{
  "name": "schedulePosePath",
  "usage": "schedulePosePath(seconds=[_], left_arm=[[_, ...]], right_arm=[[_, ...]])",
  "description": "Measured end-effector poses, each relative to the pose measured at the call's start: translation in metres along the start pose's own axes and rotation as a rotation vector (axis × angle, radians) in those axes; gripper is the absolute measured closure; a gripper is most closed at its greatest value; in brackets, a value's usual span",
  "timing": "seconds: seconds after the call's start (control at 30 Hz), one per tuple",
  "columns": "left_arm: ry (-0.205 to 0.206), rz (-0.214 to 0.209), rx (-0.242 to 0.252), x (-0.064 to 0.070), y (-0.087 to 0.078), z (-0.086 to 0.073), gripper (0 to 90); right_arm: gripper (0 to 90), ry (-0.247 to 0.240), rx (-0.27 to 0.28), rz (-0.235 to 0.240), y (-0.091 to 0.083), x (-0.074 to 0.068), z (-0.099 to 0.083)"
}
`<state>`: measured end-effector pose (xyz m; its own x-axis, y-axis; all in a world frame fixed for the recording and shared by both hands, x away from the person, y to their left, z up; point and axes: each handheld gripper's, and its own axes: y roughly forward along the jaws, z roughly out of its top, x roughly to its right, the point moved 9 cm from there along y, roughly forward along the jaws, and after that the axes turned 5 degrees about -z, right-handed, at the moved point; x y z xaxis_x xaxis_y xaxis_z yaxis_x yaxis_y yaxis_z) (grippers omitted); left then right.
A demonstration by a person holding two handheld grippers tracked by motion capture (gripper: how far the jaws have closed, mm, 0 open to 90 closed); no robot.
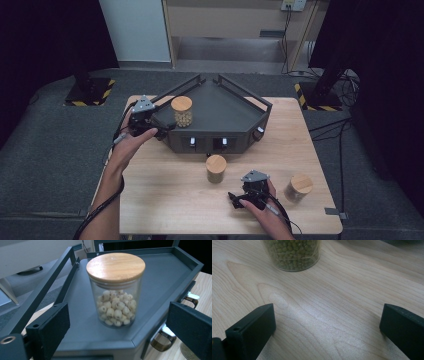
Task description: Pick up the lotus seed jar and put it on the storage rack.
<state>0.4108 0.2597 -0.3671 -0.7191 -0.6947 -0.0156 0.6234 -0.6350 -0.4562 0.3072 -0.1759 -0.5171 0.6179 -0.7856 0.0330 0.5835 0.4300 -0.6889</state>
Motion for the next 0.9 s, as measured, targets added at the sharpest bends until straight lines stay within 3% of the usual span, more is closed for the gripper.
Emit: schedulePosePath(seconds=[0.1, 0.33, 0.53, 0.9], left_arm=[[0.011, 0.005, -0.01, 0.005, -0.007, -0.004, 4.3], [-0.012, 0.018, -0.018, 0.017, -0.014, -0.02, 4.0], [-0.006, 0.006, -0.078, 0.031, -0.014, -0.032, 3.9], [-0.028, 0.019, -0.082, 0.048, -0.03, -0.044, 3.7]], right_arm=[[0.4, 0.0, 0.0, 0.0, 0.0, 0.0, 0.0], [0.4, 0.001, 0.0, 0.0, 0.0, 0.0, 0.0], [0.3, -0.002, -0.001, 0.0, 0.0, 0.0, 0.0], [0.4, -0.002, -0.001, 0.0, 0.0, 0.0, 0.0]])
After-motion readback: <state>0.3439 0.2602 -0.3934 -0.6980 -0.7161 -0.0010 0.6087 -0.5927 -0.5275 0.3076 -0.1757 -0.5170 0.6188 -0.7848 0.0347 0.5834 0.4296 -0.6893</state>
